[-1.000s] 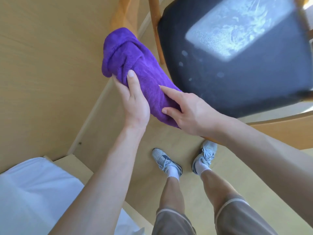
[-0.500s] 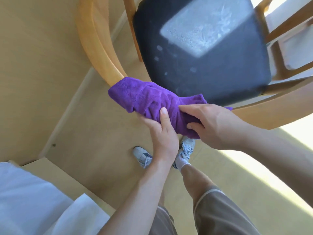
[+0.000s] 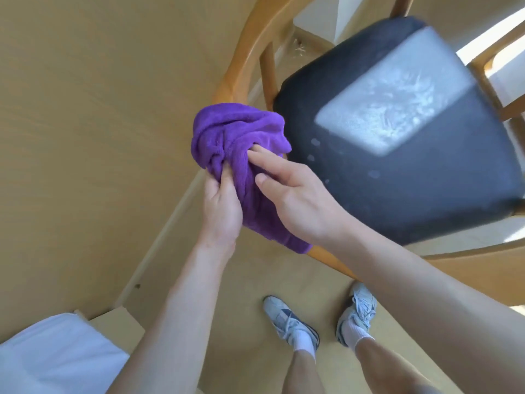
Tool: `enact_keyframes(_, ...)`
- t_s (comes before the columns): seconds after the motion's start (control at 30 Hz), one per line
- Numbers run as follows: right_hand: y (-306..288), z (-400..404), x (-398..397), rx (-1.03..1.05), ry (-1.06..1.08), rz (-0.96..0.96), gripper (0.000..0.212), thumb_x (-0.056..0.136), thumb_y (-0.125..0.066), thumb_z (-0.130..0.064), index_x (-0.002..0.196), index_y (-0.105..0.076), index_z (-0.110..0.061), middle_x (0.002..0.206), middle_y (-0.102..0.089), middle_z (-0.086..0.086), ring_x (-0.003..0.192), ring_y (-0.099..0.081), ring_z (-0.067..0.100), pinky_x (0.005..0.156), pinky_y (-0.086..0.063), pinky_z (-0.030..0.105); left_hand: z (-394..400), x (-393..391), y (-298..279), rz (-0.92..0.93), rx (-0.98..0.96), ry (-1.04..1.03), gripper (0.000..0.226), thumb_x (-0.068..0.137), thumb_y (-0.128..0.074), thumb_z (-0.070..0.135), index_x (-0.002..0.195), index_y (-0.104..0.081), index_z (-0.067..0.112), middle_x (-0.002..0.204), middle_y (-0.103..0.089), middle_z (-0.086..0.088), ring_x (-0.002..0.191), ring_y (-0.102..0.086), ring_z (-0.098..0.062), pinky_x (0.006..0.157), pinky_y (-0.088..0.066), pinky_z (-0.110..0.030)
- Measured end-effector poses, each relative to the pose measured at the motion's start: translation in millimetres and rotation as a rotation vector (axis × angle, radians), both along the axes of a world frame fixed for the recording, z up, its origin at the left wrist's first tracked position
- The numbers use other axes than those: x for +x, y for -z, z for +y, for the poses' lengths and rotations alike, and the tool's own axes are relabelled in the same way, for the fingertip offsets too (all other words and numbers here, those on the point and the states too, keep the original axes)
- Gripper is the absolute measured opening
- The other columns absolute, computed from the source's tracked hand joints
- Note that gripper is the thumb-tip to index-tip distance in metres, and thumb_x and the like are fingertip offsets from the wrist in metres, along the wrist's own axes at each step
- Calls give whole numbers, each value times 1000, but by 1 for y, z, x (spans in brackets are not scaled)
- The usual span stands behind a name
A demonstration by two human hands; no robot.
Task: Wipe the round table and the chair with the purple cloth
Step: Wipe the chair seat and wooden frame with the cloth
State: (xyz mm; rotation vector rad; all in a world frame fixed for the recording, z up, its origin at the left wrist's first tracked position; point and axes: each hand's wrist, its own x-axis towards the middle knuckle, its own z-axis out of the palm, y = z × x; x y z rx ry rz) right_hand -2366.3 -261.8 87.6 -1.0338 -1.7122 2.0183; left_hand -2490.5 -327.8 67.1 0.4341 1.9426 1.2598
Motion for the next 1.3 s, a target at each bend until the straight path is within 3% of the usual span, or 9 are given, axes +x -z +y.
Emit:
enact_keyframes(0.13,-1,15,-26,107,-10,-40,46,105,-42,-10,149,-48,-22,141,-53,-18,128,-47,-1,107,-31,8,20,-20,-7,-70,9,51,45,103,-49,48,140,-58,26,136,-67,3,126,-64,-16,111,-48,-47)
enact_keyframes(0.23,0,23,-27,141,-70,-86,50,105,-41,-12,153,-40,-26,140,-47,-18,127,-43,1,98,-28,3,27,-24,-8,-84,-20,58,55,95,-50,55,144,-55,29,136,-67,6,125,-64,-13,111,-48,-45)
enact_keyframes(0.33,6,31,-31,79,-93,-88,54,105,-41,-15,155,-34,-31,154,-41,-15,141,-36,4,118,-27,26,30,-29,-9,-113,-33,98,58,94,-48,55,146,-53,28,137,-67,6,126,-63,-12,112,-48,-45)
enact_keyframes(0.47,15,50,-43,-73,-66,-21,36,101,-44,-26,136,-48,-33,141,-56,-14,137,-45,1,118,-35,38,39,-41,-11,-151,-30,153,54,97,-47,49,144,-55,23,135,-69,2,126,-64,-15,112,-47,-46)
enact_keyframes(0.63,13,71,-67,-30,25,-190,25,104,-46,-41,116,-58,-23,113,-69,-9,108,-63,14,101,-48,41,65,-68,-11,-228,-56,217,35,111,-44,30,142,-56,20,127,-73,-1,118,-69,-17,108,-51,-44)
enact_keyframes(0.77,4,92,-93,105,38,-426,40,104,-48,-42,77,-50,-13,74,-53,-4,70,-51,17,65,-41,32,88,-88,-7,-270,-93,233,28,110,-45,27,135,-58,25,123,-74,1,114,-71,-15,99,-56,-38)
enact_keyframes(0.93,4,144,-115,-235,116,-516,48,96,-62,-45,107,-69,1,95,-73,13,81,-74,30,75,-64,44,134,-113,4,-269,-145,298,23,111,-42,21,114,-64,27,102,-77,3,93,-75,-13,76,-60,-28)
enact_keyframes(1.07,20,169,-144,-304,323,-570,39,96,-63,-42,109,-66,-4,99,-71,14,82,-72,32,72,-64,48,181,-127,15,-234,-203,362,20,110,-43,23,116,-63,25,112,-73,-7,102,-72,-25,91,-60,-45)
enact_keyframes(1.3,38,209,-155,-321,564,-487,32,90,-72,-35,104,-67,-7,101,-72,14,88,-73,32,72,-64,49,234,-135,31,-40,-163,464,16,110,-43,24,111,-59,23,104,-69,0,94,-64,-14,89,-52,-33)
